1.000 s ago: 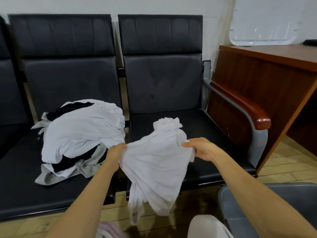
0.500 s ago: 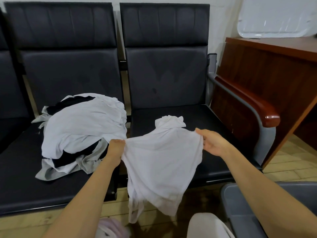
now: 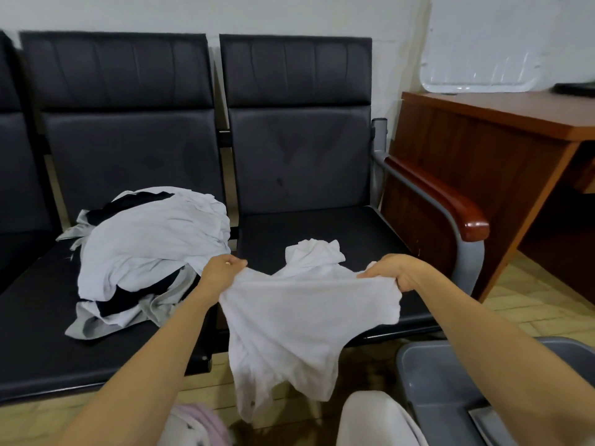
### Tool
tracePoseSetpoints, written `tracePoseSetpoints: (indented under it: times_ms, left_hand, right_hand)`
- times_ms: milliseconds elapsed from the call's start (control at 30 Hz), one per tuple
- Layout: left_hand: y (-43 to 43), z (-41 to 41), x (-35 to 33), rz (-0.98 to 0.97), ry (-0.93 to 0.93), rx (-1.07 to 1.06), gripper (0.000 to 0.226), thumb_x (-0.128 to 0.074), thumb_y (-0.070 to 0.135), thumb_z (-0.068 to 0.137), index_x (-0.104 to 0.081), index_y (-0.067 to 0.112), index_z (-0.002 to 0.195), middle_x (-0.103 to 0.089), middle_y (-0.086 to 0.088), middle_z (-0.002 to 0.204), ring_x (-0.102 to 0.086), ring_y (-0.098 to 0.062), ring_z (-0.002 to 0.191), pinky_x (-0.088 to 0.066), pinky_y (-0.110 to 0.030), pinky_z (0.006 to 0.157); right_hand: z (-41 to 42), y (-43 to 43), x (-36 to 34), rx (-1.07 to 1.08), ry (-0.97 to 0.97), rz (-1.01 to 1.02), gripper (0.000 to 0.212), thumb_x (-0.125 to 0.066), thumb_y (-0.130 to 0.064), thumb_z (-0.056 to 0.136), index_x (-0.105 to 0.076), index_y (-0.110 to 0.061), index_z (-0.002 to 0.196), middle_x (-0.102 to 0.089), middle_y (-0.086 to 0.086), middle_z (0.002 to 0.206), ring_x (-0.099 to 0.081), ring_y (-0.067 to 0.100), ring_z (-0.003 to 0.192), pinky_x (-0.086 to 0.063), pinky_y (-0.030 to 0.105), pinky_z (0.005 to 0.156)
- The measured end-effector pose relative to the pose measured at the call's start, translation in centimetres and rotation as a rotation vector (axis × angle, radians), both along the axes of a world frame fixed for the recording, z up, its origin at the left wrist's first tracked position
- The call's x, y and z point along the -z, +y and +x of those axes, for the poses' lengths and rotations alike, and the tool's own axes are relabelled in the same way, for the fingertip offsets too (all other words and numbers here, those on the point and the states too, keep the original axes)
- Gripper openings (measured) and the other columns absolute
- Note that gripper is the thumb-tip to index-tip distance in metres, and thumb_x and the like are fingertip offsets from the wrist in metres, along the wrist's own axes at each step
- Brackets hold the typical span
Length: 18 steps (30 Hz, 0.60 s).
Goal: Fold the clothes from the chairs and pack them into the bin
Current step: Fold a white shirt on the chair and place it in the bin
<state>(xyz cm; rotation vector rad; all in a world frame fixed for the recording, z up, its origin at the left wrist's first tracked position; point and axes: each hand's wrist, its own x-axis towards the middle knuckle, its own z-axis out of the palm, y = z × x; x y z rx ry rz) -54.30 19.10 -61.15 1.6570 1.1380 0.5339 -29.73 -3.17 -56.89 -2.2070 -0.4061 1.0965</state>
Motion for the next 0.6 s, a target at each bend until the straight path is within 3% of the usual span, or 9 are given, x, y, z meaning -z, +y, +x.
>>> tracePoseSetpoints:
  times_ms: [100,200,267,367,500,600]
  left_hand:
    - [-0.8,0.1,-3.8,-0.185,-0.265,0.001,0.006,-0.059,0.012,0.093,-0.064,0.012,0.097,-0.063,-0.015,0.111,-0.059,-0.028,0.101,-0.050,-0.036,0.083]
    - [-1.5,0.1,-8.4,-0.088,-0.508,-0.047,0.017,-0.051,0.008,0.097,-0.064,0.016,0.102,-0.064,-0.009,0.101,-0.060,-0.019,0.083,-0.052,-0.026,0.065]
    - [-1.9,-0.5,-10.6,-0.044,-0.694,-0.212,0.018,-0.049,0.008,0.096,-0.064,0.017,0.100,-0.064,-0.006,0.094,-0.059,-0.017,0.075,-0.049,-0.023,0.056]
    - [-1.9,-2.0,-11.3,-0.210,-0.711,-0.310,0.020,-0.048,0.006,0.096,-0.064,0.017,0.102,-0.061,-0.006,0.088,-0.055,-0.018,0.068,-0.046,-0.024,0.050]
    - [-2.2,-3.7,-11.5,-0.509,-0.407,-0.038,0.020,-0.056,0.008,0.096,-0.070,0.011,0.110,-0.069,-0.011,0.101,-0.064,-0.024,0.084,-0.056,-0.037,0.079]
    - [-2.9,-4.1,-12.7,-0.555,-0.387,0.021,0.015,-0.057,0.005,0.092,-0.070,0.007,0.100,-0.070,-0.011,0.098,-0.065,-0.026,0.086,-0.055,-0.039,0.072]
  right_hand:
    - [-0.7,0.3,-2.9,0.121,0.040,0.349,0.046,-0.073,-0.025,0.084,-0.056,-0.008,0.124,-0.062,0.015,0.122,-0.059,0.030,0.109,-0.045,0.045,0.100]
    - [-1.0,0.7,-6.3,0.280,0.106,0.760,0.038,-0.061,-0.027,0.093,-0.053,-0.012,0.127,-0.057,0.009,0.123,-0.055,0.026,0.109,-0.045,0.041,0.096]
    - [-0.6,0.8,-8.2,0.392,0.112,0.896,0.043,-0.060,-0.029,0.094,-0.049,-0.016,0.133,-0.056,0.007,0.124,-0.055,0.028,0.113,-0.045,0.045,0.100]
    - [-0.7,0.4,-9.9,0.398,0.010,0.843,0.045,-0.057,-0.025,0.095,-0.045,-0.015,0.138,-0.055,0.010,0.133,-0.054,0.032,0.117,-0.044,0.051,0.101]
    - [-1.6,-0.7,-11.4,0.297,-0.180,0.754,0.047,-0.051,-0.026,0.099,-0.038,-0.020,0.143,-0.048,0.003,0.136,-0.050,0.031,0.121,-0.041,0.044,0.101]
    - [-2.4,-1.1,-13.3,0.136,-0.230,0.661,0.043,-0.045,-0.017,0.101,-0.039,-0.014,0.143,-0.048,0.009,0.136,-0.048,0.031,0.122,-0.039,0.041,0.100]
